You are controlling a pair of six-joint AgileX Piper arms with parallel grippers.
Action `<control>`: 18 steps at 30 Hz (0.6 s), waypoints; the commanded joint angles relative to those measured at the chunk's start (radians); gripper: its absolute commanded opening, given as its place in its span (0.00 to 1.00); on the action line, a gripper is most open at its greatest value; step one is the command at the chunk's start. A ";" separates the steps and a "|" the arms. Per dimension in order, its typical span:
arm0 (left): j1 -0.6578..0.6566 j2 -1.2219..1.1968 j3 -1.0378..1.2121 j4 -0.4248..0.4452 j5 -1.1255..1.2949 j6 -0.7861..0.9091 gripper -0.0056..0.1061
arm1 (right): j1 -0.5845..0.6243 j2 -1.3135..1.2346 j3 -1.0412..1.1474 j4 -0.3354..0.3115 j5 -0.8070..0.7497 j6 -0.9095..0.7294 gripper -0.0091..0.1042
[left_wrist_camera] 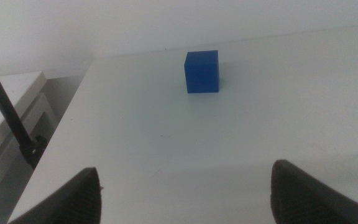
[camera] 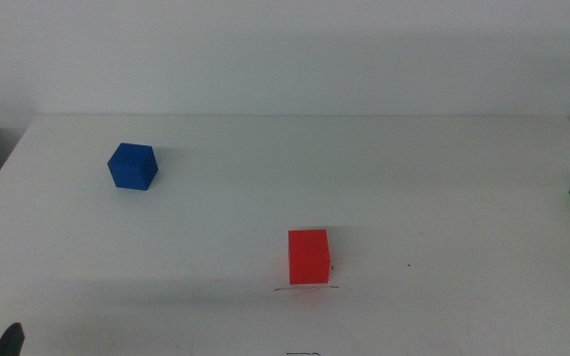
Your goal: Stack red cubes first, then green, then blue cubes in a specific spot.
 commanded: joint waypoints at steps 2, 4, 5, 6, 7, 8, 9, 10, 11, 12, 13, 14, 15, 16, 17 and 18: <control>-0.006 -0.026 -0.001 -0.007 -0.080 -0.003 0.89 | -0.082 0.028 -0.080 0.042 0.044 -0.080 0.76; -0.006 -0.026 -0.001 -0.007 -0.080 -0.003 0.89 | -0.133 0.073 -0.100 0.065 0.039 -0.110 0.76; -0.006 -0.026 -0.001 -0.007 -0.080 -0.003 0.89 | -0.152 0.097 -0.107 0.070 0.035 -0.126 0.76; -0.006 -0.026 -0.001 -0.007 -0.080 -0.003 0.89 | -0.172 0.123 -0.116 0.073 0.031 -0.138 0.76; -0.006 -0.026 -0.001 -0.007 -0.080 -0.003 0.89 | -0.189 0.149 -0.127 0.072 0.030 -0.148 0.76; -0.006 -0.026 -0.001 -0.007 -0.080 -0.003 0.89 | -0.204 0.171 -0.136 0.072 0.030 -0.155 0.76; -0.006 -0.026 -0.001 -0.007 -0.080 -0.003 0.89 | -0.217 0.198 -0.150 0.071 0.032 -0.159 0.76; -0.006 -0.026 -0.001 -0.007 -0.080 -0.003 0.89 | -0.227 0.226 -0.167 0.071 0.035 -0.160 0.76; -0.006 -0.026 -0.001 -0.007 -0.080 -0.003 0.89 | -0.233 0.248 -0.183 0.070 0.039 -0.163 0.76; -0.006 -0.026 -0.001 -0.007 -0.080 -0.003 0.89 | -0.238 0.275 -0.203 0.070 0.044 -0.167 0.76; -0.006 -0.026 -0.001 -0.007 -0.080 -0.003 0.89 | -0.240 0.300 -0.224 0.070 0.044 -0.174 0.76; -0.006 -0.026 -0.001 -0.007 -0.080 -0.003 0.89 | -0.240 0.322 -0.244 0.070 0.044 -0.182 0.76; -0.006 -0.026 -0.001 -0.007 -0.080 -0.003 0.89 | -0.240 0.342 -0.263 0.070 0.044 -0.189 0.76; -0.006 -0.026 -0.001 -0.007 -0.080 -0.003 0.89 | -0.240 0.359 -0.279 0.071 0.043 -0.197 0.76; -0.006 -0.026 -0.001 -0.007 -0.080 -0.003 0.89 | -0.240 0.370 -0.289 0.074 0.036 -0.206 0.76; -0.006 -0.026 -0.001 -0.007 -0.080 -0.003 0.89 | -0.239 0.384 -0.300 0.075 0.028 -0.212 0.76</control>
